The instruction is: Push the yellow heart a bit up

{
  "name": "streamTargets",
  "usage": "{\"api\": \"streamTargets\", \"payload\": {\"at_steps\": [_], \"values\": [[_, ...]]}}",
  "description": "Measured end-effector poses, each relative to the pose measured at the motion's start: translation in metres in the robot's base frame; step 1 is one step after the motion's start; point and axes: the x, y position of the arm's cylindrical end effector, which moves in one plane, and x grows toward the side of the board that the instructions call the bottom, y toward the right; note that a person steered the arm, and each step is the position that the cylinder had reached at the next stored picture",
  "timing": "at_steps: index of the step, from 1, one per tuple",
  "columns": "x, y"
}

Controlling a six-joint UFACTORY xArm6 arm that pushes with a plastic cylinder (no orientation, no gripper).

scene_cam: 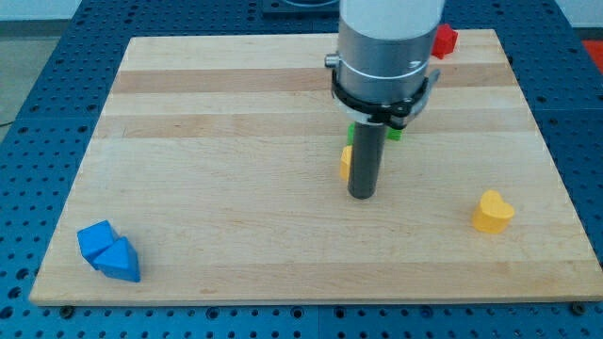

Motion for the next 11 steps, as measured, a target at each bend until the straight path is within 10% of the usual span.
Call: {"api": "streamTargets", "payload": {"at_steps": [3, 6, 7, 9, 11], "values": [[0.005, -0.001], [-0.020, 0.173], [0.036, 0.210], [0.068, 0.097], [0.071, 0.149]]}}
